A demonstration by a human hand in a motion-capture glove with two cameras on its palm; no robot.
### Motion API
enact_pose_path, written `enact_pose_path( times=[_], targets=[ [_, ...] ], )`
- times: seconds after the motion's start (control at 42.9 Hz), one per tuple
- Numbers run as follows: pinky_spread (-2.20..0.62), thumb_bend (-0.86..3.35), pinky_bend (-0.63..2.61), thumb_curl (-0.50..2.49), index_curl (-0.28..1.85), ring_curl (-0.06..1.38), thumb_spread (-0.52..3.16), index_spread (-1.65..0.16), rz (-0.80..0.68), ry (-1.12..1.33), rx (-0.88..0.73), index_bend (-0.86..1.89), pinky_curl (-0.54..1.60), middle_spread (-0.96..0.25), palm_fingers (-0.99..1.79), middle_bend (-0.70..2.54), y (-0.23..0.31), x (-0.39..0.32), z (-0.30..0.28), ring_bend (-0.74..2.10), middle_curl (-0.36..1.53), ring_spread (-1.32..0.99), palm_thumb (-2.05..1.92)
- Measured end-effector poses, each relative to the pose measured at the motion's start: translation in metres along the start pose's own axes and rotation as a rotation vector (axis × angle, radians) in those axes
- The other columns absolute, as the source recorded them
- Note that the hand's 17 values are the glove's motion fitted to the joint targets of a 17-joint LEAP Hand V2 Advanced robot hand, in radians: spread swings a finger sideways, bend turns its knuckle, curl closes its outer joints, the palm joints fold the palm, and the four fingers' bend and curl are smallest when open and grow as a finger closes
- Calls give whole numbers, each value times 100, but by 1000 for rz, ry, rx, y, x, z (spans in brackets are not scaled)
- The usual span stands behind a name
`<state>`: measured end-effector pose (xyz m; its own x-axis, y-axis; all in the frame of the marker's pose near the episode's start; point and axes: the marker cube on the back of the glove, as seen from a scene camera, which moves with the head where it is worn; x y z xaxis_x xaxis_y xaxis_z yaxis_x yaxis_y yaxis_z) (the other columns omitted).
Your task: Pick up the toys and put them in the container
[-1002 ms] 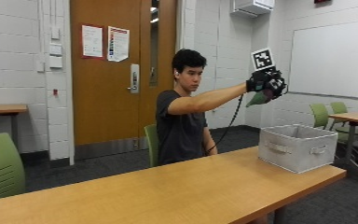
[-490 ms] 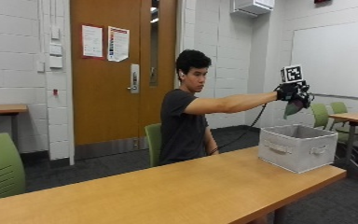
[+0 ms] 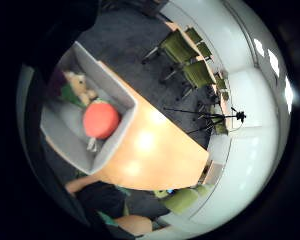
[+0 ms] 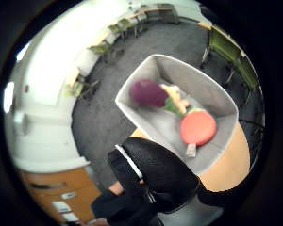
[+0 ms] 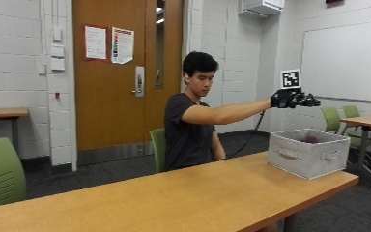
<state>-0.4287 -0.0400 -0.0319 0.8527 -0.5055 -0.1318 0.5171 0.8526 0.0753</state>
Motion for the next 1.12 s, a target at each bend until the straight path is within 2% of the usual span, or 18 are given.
enact_pose_path(
  times=[0.093,0.233,0.373,0.49,0.536,0.583,0.653,0.816,1.119],
  targets=[
    [-8,-12,99,50,72,31,99,-29,45,15,9,7,38,-3,-19,36,27,40,4,60,52,-13,-16],
    [-8,-12,92,41,64,29,100,-24,-109,-177,7,11,35,-3,-14,34,84,79,2,54,51,-15,-16],
    [-9,-11,85,34,59,28,101,-21,133,56,22,12,33,-4,-11,33,134,157,25,50,50,-18,-16],
    [-9,-11,80,30,56,28,101,-21,69,-25,35,15,32,-4,-7,32,189,200,39,47,49,-20,-15],
    [-9,-11,78,28,55,28,101,-20,167,-25,28,15,31,-4,-6,32,202,213,46,46,49,-21,-15],
    [-10,-11,78,27,54,27,101,-20,272,-3,22,15,31,-5,-5,32,212,225,51,45,48,-21,-15],
    [-9,-11,76,25,53,27,101,-20,323,8,23,15,31,-5,-4,31,226,236,57,44,48,-22,-15],
    [-10,-11,73,21,49,28,102,-19,362,17,31,13,31,-6,-4,31,250,250,70,43,47,-24,-15],
    [-11,-10,70,16,45,28,102,-17,379,-8,-5,15,32,-8,-3,29,257,260,85,42,46,-26,-15]
  ],
)
